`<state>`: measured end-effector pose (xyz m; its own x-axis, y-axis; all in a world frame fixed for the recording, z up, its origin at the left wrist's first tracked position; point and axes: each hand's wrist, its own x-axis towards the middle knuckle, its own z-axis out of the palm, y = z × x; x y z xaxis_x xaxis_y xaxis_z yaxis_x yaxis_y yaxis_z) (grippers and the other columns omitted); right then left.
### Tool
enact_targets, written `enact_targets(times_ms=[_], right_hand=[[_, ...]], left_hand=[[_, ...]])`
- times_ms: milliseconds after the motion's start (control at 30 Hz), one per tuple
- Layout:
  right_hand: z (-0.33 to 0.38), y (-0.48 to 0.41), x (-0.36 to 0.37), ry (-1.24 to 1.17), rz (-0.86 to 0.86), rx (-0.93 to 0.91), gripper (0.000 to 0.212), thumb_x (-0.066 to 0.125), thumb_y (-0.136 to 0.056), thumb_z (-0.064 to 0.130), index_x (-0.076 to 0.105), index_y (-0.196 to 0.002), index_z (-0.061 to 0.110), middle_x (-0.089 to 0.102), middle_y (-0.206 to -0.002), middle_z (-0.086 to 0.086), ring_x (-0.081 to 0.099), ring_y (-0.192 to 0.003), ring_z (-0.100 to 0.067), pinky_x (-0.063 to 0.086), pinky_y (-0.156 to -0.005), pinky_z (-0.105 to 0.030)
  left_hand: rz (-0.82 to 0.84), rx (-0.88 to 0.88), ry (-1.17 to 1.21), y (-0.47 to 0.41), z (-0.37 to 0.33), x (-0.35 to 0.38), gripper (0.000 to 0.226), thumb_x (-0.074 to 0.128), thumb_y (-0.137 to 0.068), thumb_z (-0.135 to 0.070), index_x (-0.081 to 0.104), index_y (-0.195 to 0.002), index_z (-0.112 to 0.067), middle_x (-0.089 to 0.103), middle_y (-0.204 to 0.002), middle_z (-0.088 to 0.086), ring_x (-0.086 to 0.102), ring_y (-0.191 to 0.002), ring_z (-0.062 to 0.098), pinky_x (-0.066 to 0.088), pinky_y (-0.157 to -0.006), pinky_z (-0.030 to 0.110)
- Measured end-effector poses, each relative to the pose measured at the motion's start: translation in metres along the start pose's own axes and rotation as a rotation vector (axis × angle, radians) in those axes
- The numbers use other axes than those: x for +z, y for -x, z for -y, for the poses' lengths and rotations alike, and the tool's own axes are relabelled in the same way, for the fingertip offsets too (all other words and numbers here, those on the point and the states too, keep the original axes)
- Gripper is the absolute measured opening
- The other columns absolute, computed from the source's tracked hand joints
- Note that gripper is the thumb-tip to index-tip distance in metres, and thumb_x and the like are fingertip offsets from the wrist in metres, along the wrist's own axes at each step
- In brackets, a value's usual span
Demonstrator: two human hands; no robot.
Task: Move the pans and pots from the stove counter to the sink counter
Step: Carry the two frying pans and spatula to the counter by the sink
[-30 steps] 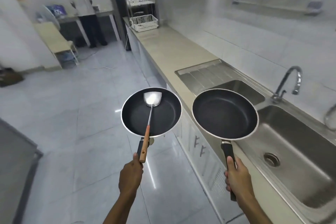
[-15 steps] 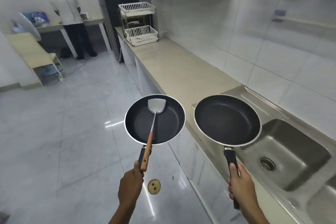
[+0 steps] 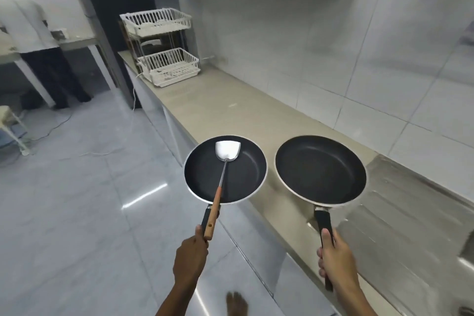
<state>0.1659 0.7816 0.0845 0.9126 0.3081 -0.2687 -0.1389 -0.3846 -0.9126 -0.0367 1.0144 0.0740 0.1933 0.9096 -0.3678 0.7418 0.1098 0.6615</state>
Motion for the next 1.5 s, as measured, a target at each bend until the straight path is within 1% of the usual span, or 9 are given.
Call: enact_targets(times_ms=[100, 400, 567, 733, 900, 1100, 1267, 1367, 1500], right_hand=[[0.025, -0.052, 0.053, -0.013, -0.05, 0.048, 0.02, 0.042, -0.105, 0.032, 0.058, -0.096, 0.025, 0.049, -0.058, -0.008, 0.04, -0.037, -0.014, 0.036, -0.038, -0.027], [0.094, -0.153, 0.166, -0.026, -0.211, 0.137, 0.015, 0.044, -0.105, 0.032, 0.057, -0.11, 0.027, 0.05, -0.057, -0.008, 0.042, -0.039, -0.015, 0.038, -0.037, -0.026], [0.104, -0.198, 0.236, -0.04, -0.372, 0.203, 0.023, 0.043, -0.105, 0.034, 0.056, -0.123, 0.03, 0.052, -0.057, -0.007, 0.043, -0.035, -0.01, 0.04, -0.035, -0.025], [0.126, -0.233, 0.316, -0.107, -0.543, 0.301, 0.027, 0.044, -0.105, 0.034, 0.056, -0.128, 0.027, 0.052, -0.059, -0.009, 0.043, -0.041, -0.015, 0.039, -0.038, -0.025], [0.148, -0.256, 0.364, -0.191, -0.654, 0.379, 0.022, 0.044, -0.105, 0.031, 0.059, -0.12, 0.025, 0.045, -0.055, -0.006, 0.038, -0.037, -0.014, 0.035, -0.038, -0.024], [0.159, -0.277, 0.392, -0.209, -0.767, 0.388, 0.023, 0.044, -0.105, 0.033, 0.058, -0.122, 0.03, 0.046, -0.057, -0.007, 0.039, -0.039, -0.016, 0.036, -0.037, -0.024], [0.162, -0.294, 0.396, -0.225, -0.768, 0.394, 0.024, 0.043, -0.105, 0.034, 0.058, -0.124, 0.03, 0.045, -0.059, -0.007, 0.038, -0.041, -0.015, 0.035, -0.038, -0.025], [0.162, -0.305, 0.395, -0.196, -0.752, 0.391, 0.026, 0.043, -0.105, 0.034, 0.055, -0.127, 0.029, 0.047, -0.058, -0.006, 0.04, -0.04, -0.013, 0.036, -0.038, -0.025], [0.165, -0.328, 0.386, -0.216, -0.726, 0.39, 0.026, 0.043, -0.105, 0.035, 0.056, -0.126, 0.027, 0.047, -0.059, -0.005, 0.04, -0.041, -0.015, 0.037, -0.04, -0.026]], left_hand=[[0.028, 0.014, -0.065, -0.087, -0.034, -0.003, 0.073, 0.024, -0.101, -0.061, 0.066, -0.062, -0.016, 0.068, -0.063, 0.005, 0.067, -0.063, 0.025, 0.06, -0.071, 0.043], [0.136, 0.146, -0.172, -0.293, -0.152, 0.002, 0.075, 0.021, -0.101, -0.06, 0.069, -0.067, -0.014, 0.07, -0.071, 0.009, 0.067, -0.069, 0.03, 0.057, -0.072, 0.043], [0.259, 0.284, -0.244, -0.401, -0.209, 0.02, 0.067, 0.02, -0.105, -0.051, 0.068, -0.075, -0.014, 0.069, -0.08, 0.011, 0.064, -0.08, 0.033, 0.05, -0.077, 0.043], [0.385, 0.396, -0.334, -0.504, -0.262, 0.034, 0.062, 0.021, -0.104, -0.05, 0.065, -0.076, -0.019, 0.068, -0.083, 0.012, 0.062, -0.084, 0.036, 0.045, -0.076, 0.042], [0.469, 0.451, -0.394, -0.566, -0.299, 0.042, 0.064, 0.02, -0.105, -0.05, 0.069, -0.085, -0.014, 0.069, -0.091, 0.017, 0.061, -0.087, 0.037, 0.047, -0.08, 0.043], [0.531, 0.487, -0.454, -0.599, -0.317, 0.053, 0.072, 0.019, -0.104, -0.052, 0.074, -0.107, -0.006, 0.07, -0.113, 0.024, 0.06, -0.107, 0.043, 0.041, -0.084, 0.044], [0.57, 0.509, -0.453, -0.611, -0.331, 0.064, 0.07, 0.02, -0.105, -0.051, 0.074, -0.102, -0.008, 0.07, -0.1, 0.02, 0.06, -0.095, 0.038, 0.04, -0.077, 0.04], [0.614, 0.589, -0.52, -0.617, -0.342, 0.074, 0.056, 0.023, -0.107, -0.04, 0.068, -0.111, -0.008, 0.071, -0.105, 0.021, 0.057, -0.088, 0.034, 0.039, -0.075, 0.039], [0.665, 0.493, -0.444, -0.622, -0.36, 0.087, 0.074, 0.017, -0.104, -0.053, 0.072, -0.089, -0.005, 0.072, -0.092, 0.019, 0.066, -0.086, 0.039, 0.052, -0.078, 0.044]])
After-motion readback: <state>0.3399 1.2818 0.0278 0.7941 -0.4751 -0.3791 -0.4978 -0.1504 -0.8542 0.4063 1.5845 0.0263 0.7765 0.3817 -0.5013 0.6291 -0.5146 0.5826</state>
